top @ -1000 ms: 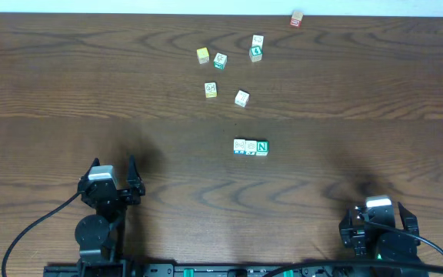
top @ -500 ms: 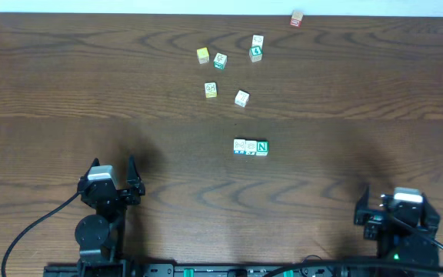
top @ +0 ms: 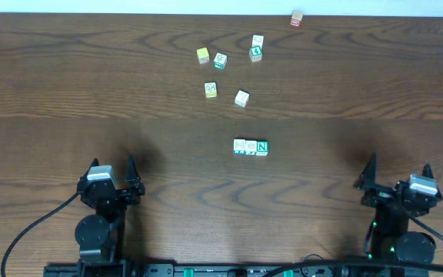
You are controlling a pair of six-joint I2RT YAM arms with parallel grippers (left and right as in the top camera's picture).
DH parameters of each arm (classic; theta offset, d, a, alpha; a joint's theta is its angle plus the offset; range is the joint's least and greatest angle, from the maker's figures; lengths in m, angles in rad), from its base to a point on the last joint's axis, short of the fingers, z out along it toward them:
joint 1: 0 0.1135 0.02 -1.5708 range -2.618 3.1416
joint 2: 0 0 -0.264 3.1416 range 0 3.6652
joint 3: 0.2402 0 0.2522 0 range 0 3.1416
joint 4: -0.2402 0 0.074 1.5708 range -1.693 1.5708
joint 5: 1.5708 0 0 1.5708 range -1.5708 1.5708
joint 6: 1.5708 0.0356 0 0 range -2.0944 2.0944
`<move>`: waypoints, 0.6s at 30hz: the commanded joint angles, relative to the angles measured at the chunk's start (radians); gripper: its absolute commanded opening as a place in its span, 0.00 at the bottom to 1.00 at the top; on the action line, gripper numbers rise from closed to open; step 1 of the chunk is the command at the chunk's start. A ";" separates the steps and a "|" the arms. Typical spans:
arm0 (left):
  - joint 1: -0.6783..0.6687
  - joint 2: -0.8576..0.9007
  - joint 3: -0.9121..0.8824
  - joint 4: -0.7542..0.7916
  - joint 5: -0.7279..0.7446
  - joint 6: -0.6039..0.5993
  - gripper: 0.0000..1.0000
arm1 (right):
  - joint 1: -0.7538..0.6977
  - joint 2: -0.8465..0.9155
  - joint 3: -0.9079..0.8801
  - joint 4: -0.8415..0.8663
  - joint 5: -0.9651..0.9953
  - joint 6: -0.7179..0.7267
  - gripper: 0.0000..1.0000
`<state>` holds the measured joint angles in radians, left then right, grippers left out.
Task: Lift 3 blocks
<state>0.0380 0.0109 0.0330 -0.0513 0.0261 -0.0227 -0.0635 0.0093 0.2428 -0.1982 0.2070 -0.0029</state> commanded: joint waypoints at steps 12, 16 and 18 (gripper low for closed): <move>-0.002 -0.007 -0.029 -0.021 -0.019 -0.001 0.77 | -0.013 -0.005 -0.238 0.158 0.006 0.077 0.99; -0.002 -0.007 -0.029 -0.021 -0.019 -0.001 0.77 | -0.014 -0.005 -0.238 0.146 0.013 0.076 0.99; -0.002 -0.007 -0.029 -0.021 -0.019 -0.002 0.77 | -0.013 -0.005 -0.238 0.145 0.007 0.077 0.99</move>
<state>0.0380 0.0109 0.0330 -0.0517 0.0231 -0.0231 -0.0643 0.0090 0.0090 -0.0517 0.2054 0.0589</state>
